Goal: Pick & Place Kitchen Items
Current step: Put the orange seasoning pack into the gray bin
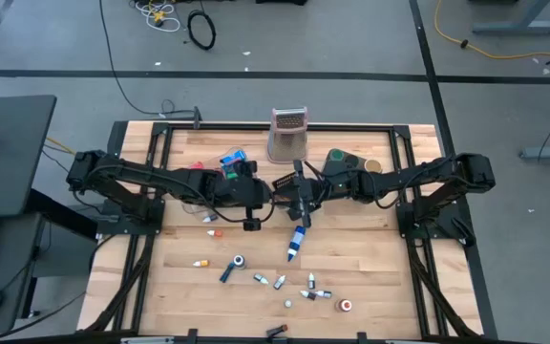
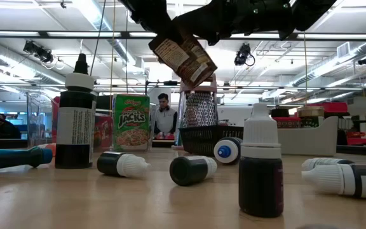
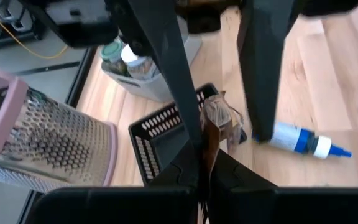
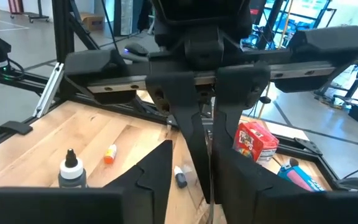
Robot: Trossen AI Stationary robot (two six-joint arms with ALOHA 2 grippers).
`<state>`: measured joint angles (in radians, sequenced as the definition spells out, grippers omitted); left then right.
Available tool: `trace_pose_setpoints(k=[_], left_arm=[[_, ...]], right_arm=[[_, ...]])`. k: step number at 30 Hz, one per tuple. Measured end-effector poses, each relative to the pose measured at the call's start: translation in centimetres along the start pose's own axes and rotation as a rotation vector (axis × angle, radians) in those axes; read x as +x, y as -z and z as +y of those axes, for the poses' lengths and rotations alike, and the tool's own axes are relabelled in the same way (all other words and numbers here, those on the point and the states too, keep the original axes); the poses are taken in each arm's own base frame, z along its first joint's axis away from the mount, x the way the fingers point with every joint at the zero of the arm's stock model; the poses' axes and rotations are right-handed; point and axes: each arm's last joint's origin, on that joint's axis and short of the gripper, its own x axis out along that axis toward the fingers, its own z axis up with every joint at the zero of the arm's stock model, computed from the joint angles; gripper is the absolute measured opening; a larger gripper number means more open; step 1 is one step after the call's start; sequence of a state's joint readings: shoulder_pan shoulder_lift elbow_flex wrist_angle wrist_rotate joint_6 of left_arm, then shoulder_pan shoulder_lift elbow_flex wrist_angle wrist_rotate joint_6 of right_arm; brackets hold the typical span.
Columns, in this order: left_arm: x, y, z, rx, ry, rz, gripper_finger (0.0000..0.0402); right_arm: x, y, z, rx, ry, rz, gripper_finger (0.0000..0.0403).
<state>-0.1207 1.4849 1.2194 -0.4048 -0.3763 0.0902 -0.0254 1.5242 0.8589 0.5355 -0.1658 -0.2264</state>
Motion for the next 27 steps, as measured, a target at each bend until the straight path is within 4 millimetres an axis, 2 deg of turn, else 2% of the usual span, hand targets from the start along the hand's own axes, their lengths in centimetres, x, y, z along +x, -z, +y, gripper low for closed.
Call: trace_pose_setpoints(k=[9,17,27], left_arm=[[0.02,-0.15,0.11,0.007,-0.011,-0.014,0.0008],[0.01,-0.14,0.05,0.014,-0.002,-0.014,0.0006],[0.01,-0.09,0.05,0.014,-0.003,-0.009,0.0006]], right_arm=[[-0.01,0.01,-0.27,-0.037,0.094,0.018,0.0071],[-0.01,0.01,-0.29,-0.046,0.096,0.019,0.001],[-0.01,0.03,-0.3,-0.045,0.107,0.023,0.0004]])
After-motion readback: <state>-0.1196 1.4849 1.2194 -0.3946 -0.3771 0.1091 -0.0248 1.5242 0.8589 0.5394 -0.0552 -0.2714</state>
